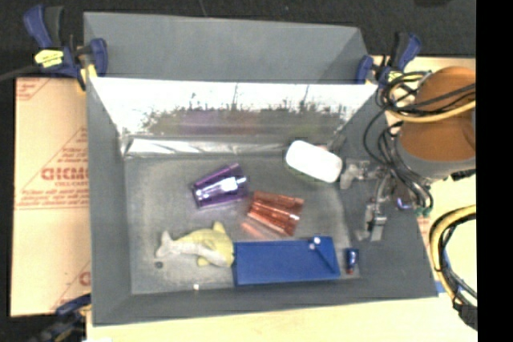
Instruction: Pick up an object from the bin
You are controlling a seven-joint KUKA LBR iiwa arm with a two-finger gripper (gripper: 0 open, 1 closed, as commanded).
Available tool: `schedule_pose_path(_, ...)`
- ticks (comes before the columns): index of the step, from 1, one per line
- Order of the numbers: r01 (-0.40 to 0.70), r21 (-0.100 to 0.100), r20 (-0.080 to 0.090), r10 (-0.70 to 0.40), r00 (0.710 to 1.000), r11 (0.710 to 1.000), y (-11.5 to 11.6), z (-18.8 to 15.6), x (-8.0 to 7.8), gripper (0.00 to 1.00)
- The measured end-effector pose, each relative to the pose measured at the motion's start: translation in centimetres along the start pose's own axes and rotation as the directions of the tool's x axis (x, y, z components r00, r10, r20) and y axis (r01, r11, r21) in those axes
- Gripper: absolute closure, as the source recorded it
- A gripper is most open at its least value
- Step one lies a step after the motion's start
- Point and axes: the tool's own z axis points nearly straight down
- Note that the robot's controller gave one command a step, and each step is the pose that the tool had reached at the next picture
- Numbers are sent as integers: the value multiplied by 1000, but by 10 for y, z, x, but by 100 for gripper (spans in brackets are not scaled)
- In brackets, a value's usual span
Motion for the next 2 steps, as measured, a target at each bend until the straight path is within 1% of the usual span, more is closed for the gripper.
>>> schedule_pose_path(1,4,1,8,-4,1000,1000,1,-5,-2,0)
schedule_pose_path(2,221,8,14,-221,975,975,47,40,-24,0)
